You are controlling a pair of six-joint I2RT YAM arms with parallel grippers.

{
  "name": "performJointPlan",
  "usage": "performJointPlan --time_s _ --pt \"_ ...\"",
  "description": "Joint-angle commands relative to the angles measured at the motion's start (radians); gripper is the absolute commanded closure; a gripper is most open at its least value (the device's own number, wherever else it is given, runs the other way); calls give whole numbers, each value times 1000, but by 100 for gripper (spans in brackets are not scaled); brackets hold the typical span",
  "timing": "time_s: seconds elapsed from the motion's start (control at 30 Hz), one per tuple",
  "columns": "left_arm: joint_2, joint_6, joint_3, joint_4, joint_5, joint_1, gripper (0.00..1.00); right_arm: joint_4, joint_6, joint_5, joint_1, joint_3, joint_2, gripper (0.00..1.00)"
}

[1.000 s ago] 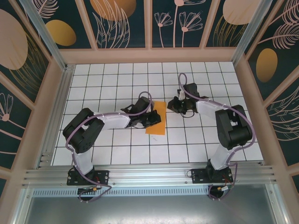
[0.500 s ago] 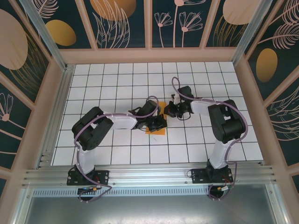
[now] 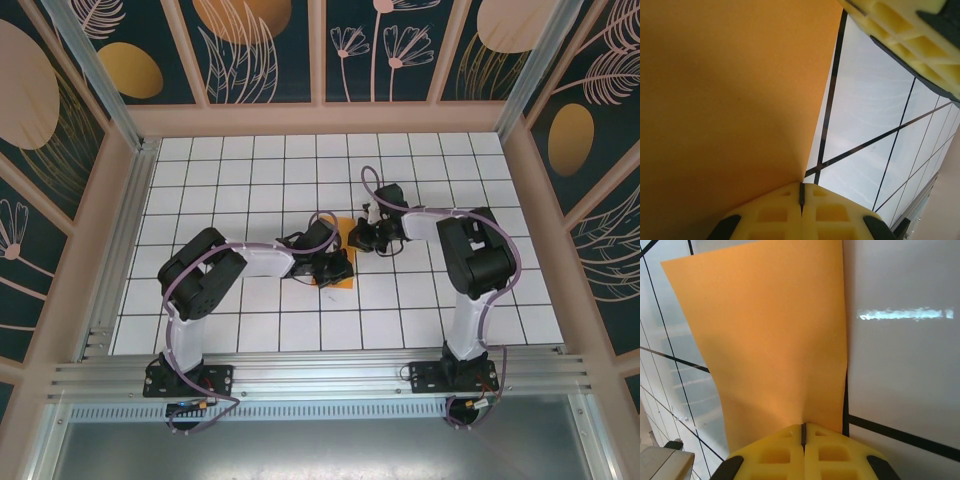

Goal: Fold a paper plane with a square sheet of paper (pick it up from the middle)
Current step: Fold the square sheet of paper in half at the center of the table.

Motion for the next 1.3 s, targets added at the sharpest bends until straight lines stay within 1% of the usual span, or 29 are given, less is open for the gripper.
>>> performJointPlan --time_s 0.0,0.17,0.53,0.73,0.9,0.97,1.03,1.1,1.17,1.23,1.27 --pt "23 -11 -38 -57 -5 -4 100 5 -32 50 -31 57 52 100" --pt "25 -13 -56 -42 -1 -4 100 25 -34 51 -74 120 112 100" --pt "21 -5 -69 -37 2 -3 100 14 -24 129 -128 326 246 100" --pt "25 -7 -79 -35 0 -3 100 0 -22 119 -137 431 285 100" --pt "16 1 -75 -38 -6 -3 100 -26 -25 136 -140 482 304 100" --pt "1 32 -50 -62 -23 -3 100 -34 -29 134 -140 476 270 100" --pt "-28 71 -9 -94 -53 -1 99 -32 -35 140 -137 435 202 99" --pt "-66 102 31 -114 -73 5 94 -31 -47 163 -126 363 117 92" --pt "-114 112 50 -107 -77 23 84 -33 -60 190 -115 268 28 83" --pt "-165 114 39 -92 -81 50 76 -34 -63 211 -100 179 -48 75" --pt "-192 115 27 -85 -79 69 74 -33 -64 218 -88 130 -84 73"
